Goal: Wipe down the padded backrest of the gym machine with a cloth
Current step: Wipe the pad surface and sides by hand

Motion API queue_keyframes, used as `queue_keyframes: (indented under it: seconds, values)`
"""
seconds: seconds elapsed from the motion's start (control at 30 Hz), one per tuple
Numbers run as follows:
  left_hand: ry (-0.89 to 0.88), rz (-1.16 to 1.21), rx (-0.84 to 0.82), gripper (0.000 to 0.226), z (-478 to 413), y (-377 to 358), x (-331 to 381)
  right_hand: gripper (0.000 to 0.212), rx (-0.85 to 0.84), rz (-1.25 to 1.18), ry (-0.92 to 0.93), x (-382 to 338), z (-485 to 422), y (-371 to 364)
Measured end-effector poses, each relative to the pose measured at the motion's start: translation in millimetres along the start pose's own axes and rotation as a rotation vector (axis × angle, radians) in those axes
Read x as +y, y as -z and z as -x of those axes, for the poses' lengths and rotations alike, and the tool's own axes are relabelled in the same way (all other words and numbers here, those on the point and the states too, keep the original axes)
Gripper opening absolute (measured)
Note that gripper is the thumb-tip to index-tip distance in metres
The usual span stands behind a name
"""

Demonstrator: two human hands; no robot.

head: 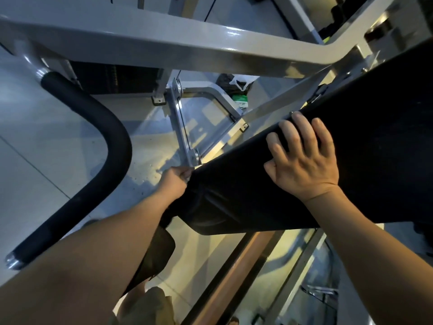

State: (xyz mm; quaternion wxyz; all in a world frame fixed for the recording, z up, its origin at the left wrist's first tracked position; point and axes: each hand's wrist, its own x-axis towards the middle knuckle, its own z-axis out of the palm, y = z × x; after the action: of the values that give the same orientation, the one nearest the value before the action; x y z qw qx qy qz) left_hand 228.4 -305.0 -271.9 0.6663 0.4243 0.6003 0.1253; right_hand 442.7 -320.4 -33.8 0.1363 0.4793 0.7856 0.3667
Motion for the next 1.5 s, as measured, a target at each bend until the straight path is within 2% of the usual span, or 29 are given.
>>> queue_keyframes:
  seconds: [0.1,0.23,0.3,0.37,0.5,0.57,0.63,0.73,0.93,1.0,1.07,1.23,1.37,1.5]
  values:
    - [-0.086,0.011,-0.006,0.027,2,-11,30,0.040,-0.001,0.016,0.012,1,0,1]
    - [-0.477,0.044,-0.062,0.027,19,-20,77,0.037,0.022,-0.002,0.004,1,1,-1]
    - [-0.541,0.097,-0.098,0.029,22,-20,69,0.037,0.020,-0.013,0.006,0,1,-1]
    - [-0.441,0.109,-0.104,0.026,12,-17,33,0.036,0.018,-0.019,0.002,0,0,1]
    - [0.001,-0.126,-0.067,0.025,-16,1,-21,0.037,0.028,-0.005,0.014,0,1,-2]
    - [0.103,-0.174,-0.022,0.026,-26,-3,-28,0.037,0.034,-0.005,0.014,0,2,-3]
    - [0.124,-0.072,0.043,0.023,-27,-10,-20,0.038,0.032,0.006,0.011,-1,3,-3]
    - [0.006,0.009,0.056,0.024,-23,-20,4,0.039,0.023,0.023,0.018,-1,3,-3]
    - [-0.455,0.075,-0.196,0.026,2,-19,86,0.040,0.000,0.029,-0.005,-1,0,1]
    - [-0.502,0.055,-0.242,0.027,1,-17,80,0.040,-0.005,0.020,0.000,-1,0,1]
    - [-0.436,0.053,-0.230,0.026,-10,-14,49,0.039,-0.004,0.015,0.002,0,0,-1]
    - [0.042,0.131,-0.015,0.027,-56,-10,-29,0.037,-0.001,0.009,0.004,-2,3,-6]
    - [0.100,-0.247,-0.058,0.037,-66,-1,-67,0.037,0.032,-0.002,0.006,-5,5,-9]
    - [0.166,-0.162,-0.002,0.035,-66,1,-66,0.037,0.034,0.032,0.015,-3,6,-7]
